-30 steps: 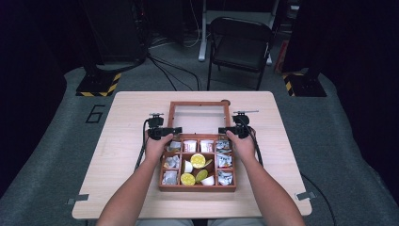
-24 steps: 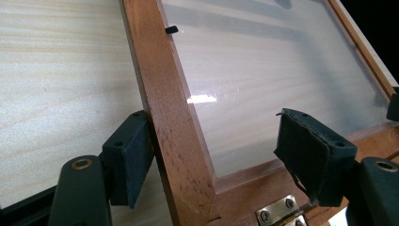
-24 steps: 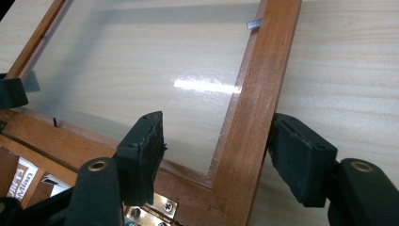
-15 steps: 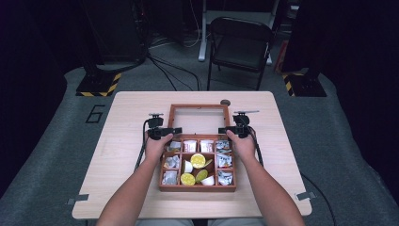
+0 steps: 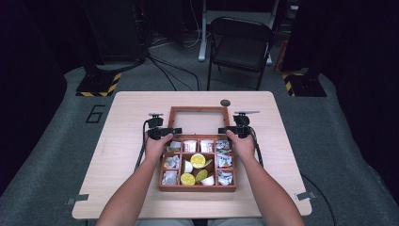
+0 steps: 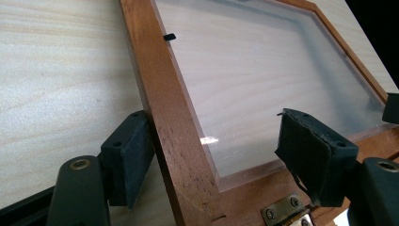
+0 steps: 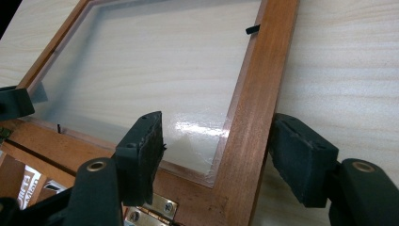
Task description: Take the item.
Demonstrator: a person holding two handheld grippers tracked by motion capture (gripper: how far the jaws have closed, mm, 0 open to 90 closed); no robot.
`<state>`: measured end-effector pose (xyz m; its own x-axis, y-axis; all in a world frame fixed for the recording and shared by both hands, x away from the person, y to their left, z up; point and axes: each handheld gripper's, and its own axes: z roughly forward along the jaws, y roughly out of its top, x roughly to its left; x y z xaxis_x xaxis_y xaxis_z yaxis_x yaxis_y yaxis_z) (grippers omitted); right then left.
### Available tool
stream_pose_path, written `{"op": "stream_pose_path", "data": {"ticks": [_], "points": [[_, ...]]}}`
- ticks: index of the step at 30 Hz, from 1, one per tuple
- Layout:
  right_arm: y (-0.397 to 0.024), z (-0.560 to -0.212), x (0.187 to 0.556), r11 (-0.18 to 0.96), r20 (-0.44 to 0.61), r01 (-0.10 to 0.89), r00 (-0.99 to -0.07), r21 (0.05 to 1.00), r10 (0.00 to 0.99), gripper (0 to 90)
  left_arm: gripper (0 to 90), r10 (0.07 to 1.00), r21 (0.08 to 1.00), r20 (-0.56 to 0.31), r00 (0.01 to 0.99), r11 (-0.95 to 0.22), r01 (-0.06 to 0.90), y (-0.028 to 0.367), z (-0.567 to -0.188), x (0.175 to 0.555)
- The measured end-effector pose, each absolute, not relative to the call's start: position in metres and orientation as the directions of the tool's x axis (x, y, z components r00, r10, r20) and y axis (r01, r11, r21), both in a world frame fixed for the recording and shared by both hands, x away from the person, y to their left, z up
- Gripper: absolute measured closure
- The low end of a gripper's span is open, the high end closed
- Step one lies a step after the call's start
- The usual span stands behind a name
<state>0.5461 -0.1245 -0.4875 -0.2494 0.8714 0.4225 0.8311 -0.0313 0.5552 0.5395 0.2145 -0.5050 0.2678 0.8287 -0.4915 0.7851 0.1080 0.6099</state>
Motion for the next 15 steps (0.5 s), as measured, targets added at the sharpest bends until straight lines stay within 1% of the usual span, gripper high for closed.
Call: {"op": "stream_pose_path", "data": {"ticks": [15], "points": [[-0.1252, -0.4893, 0.547, -0.045, 0.435, 0.839, -0.234, 0.542, 0.869, 35.8, 27.9, 0.825, 0.604, -0.498, 0.268, 0.108, 0.79, 0.216, -0.5061, 0.5403]]}}
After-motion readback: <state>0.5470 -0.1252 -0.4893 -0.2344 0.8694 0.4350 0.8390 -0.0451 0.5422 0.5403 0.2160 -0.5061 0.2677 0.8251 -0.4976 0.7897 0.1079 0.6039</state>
